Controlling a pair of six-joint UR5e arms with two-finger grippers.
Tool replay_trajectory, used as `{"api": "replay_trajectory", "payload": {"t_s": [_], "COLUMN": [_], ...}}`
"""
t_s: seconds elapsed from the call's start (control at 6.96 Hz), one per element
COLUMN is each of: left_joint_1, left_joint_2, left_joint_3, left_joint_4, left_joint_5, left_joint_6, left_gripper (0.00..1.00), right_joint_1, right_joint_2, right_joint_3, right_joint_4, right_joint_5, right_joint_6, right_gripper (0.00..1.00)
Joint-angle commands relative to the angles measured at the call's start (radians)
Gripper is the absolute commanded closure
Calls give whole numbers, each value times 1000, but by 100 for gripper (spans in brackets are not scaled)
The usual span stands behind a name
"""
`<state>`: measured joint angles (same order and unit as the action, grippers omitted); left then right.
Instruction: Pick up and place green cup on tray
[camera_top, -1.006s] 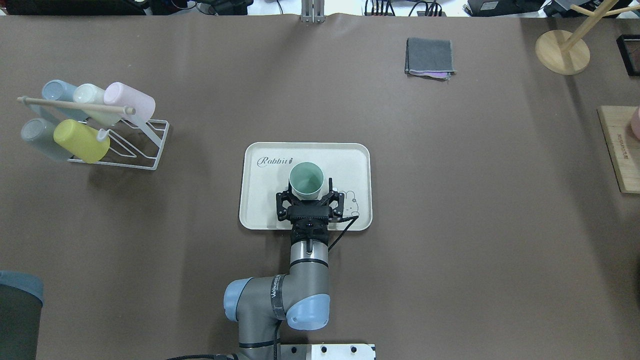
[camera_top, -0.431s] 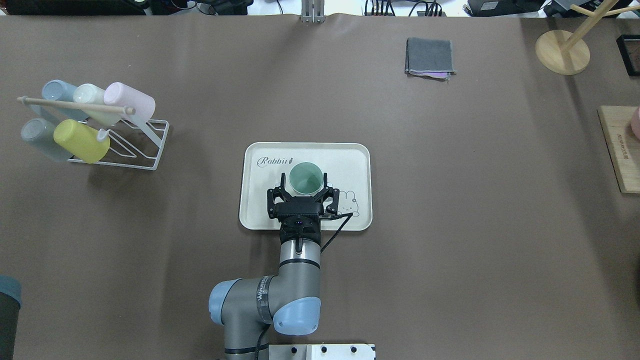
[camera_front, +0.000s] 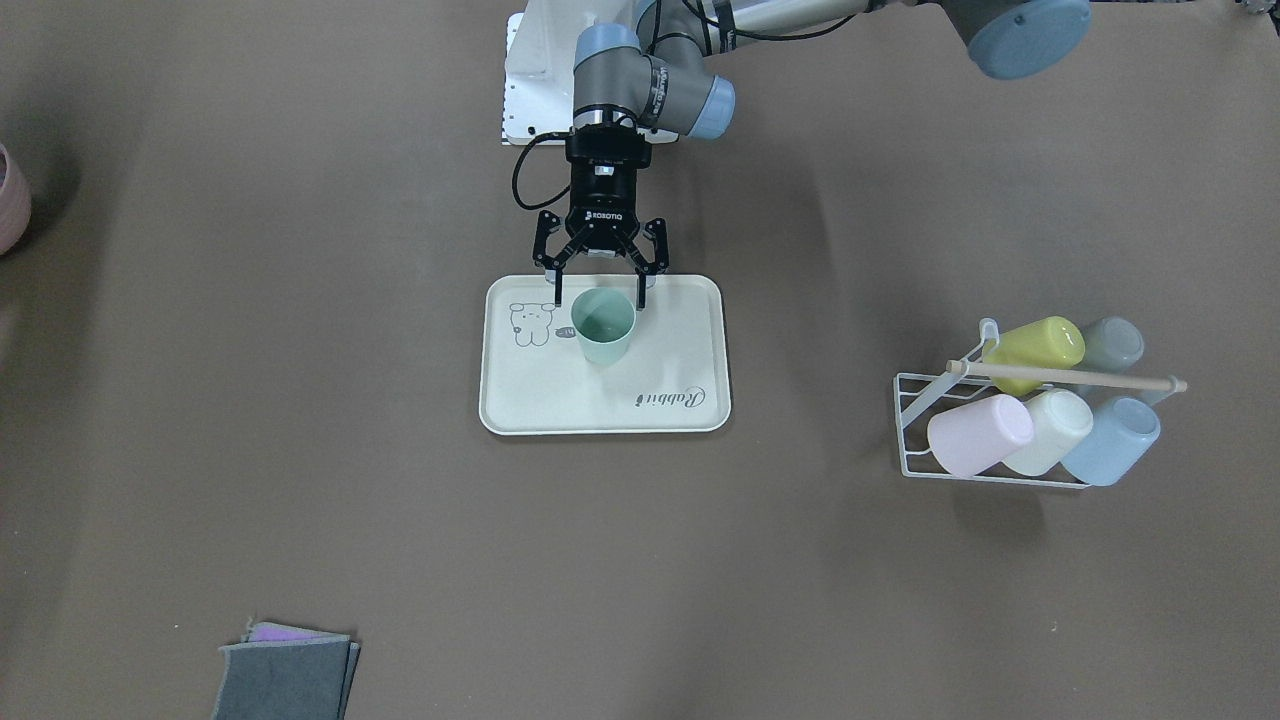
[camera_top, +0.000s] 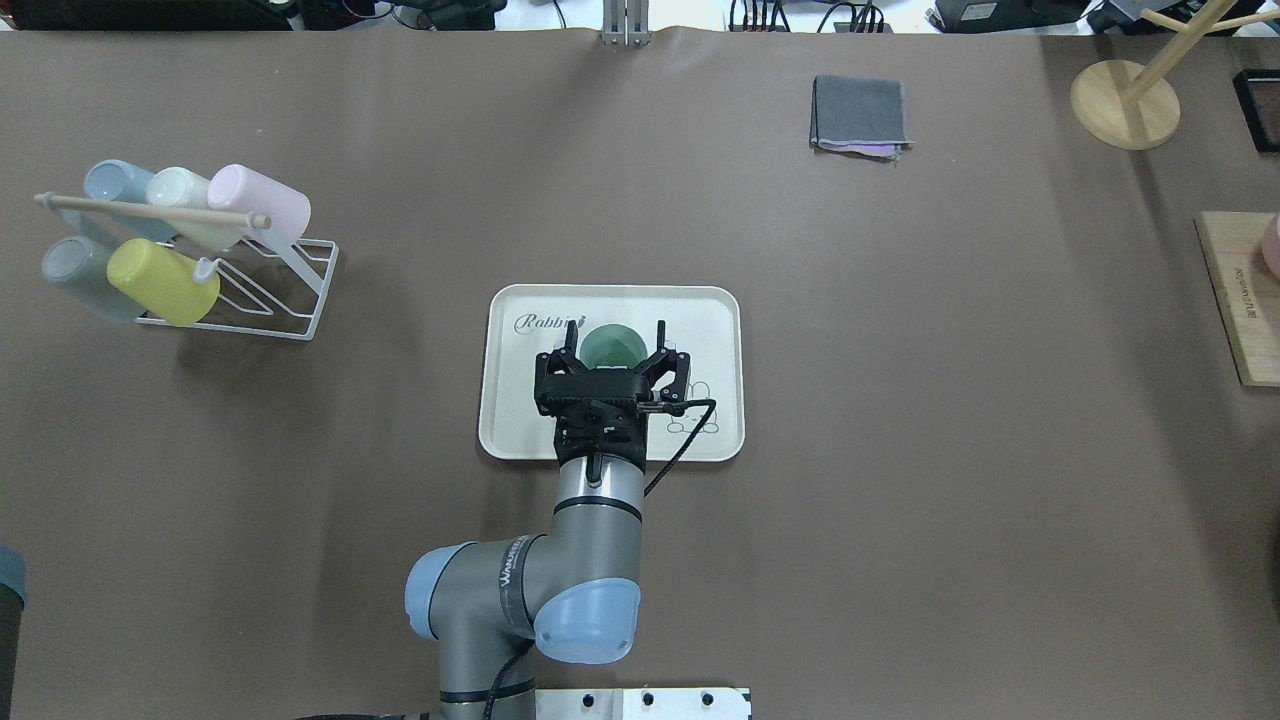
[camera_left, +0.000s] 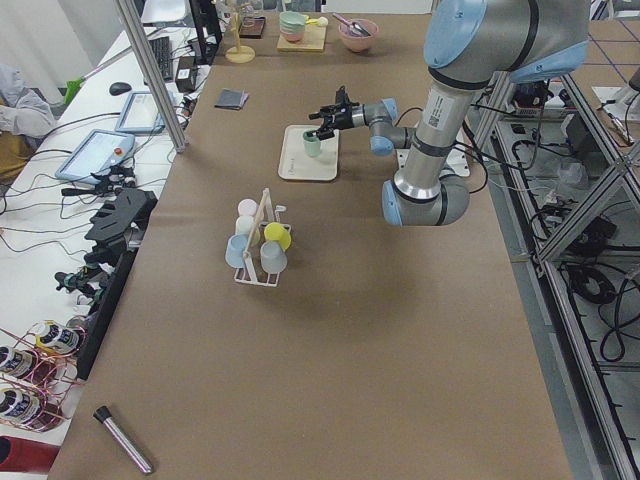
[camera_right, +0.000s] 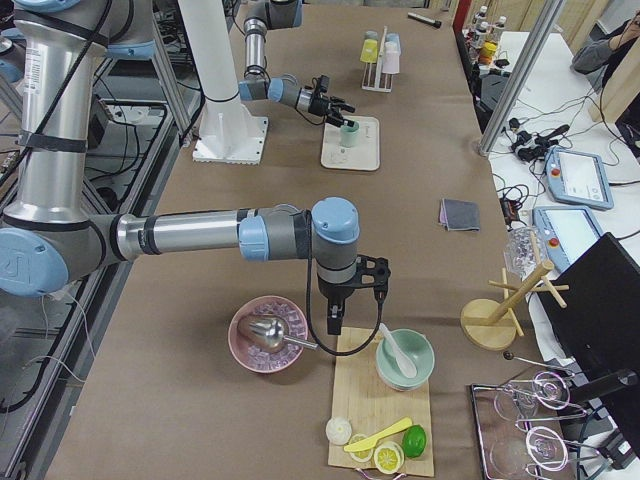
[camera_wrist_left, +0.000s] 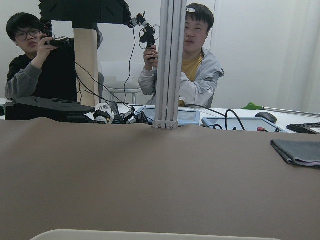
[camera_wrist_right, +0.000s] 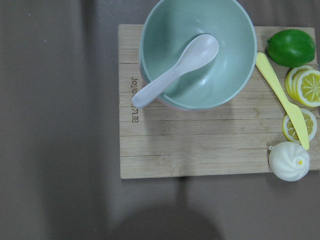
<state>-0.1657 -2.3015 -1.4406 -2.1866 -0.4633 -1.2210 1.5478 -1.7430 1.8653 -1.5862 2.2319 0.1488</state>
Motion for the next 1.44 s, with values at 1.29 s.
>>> {"api": "replay_trajectory", "payload": {"t_s": [1.29], "left_joint_1": [-715], "left_joint_2": [241], "left_joint_3": [-390], "left_joint_4": [434], "left_joint_5": [-1349], "left_joint_6": [745], "left_gripper": [1], "right_joint_1": [3], "right_joint_2": [-9], "right_joint_3": [-5], "right_joint_4": [0], "right_joint_5": [-6], "right_joint_6": [2], "right_gripper": [0]}}
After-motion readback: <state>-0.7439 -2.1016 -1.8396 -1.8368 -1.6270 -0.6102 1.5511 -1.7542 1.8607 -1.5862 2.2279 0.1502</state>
